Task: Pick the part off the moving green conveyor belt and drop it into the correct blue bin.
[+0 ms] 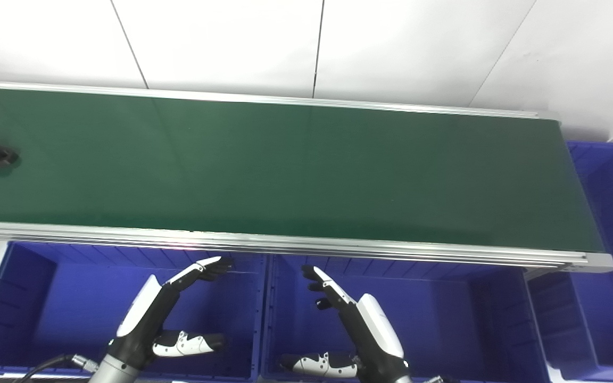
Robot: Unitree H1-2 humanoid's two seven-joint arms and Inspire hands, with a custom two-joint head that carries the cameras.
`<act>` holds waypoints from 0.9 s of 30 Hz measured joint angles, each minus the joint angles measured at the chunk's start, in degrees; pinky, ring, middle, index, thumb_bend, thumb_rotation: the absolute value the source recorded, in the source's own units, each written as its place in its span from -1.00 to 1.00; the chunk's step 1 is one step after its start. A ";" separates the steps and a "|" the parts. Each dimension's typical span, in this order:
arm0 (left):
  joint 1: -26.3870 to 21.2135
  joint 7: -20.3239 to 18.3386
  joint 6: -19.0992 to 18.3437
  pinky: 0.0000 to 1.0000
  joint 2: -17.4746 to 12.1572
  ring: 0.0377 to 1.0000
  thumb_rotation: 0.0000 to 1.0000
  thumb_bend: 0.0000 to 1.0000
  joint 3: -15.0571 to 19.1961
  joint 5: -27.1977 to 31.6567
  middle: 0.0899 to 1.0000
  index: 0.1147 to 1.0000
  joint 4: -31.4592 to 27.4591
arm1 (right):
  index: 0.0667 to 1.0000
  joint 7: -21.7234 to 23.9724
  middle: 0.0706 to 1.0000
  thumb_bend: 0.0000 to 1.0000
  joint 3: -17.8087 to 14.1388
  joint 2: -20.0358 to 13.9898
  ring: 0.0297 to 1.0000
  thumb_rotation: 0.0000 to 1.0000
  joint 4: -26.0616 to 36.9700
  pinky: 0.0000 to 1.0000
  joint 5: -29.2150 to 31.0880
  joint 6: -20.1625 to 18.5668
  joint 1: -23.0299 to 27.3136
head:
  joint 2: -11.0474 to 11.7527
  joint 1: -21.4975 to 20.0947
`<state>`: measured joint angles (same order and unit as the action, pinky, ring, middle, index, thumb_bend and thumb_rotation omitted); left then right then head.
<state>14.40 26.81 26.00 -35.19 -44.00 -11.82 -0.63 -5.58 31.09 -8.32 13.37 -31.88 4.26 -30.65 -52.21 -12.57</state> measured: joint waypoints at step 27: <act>-0.98 0.30 0.00 0.42 0.21 0.54 0.33 0.49 -2.09 -0.40 0.60 0.60 3.52 | 0.81 -4.06 0.77 0.55 -4.41 2.60 0.67 -0.38 -6.93 0.48 1.98 6.05 0.71 | 4.83 2.90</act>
<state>13.42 27.12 26.00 -34.98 -46.10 -12.22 2.89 -9.63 26.68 -5.72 6.44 -29.89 10.31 -29.94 -47.38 -9.67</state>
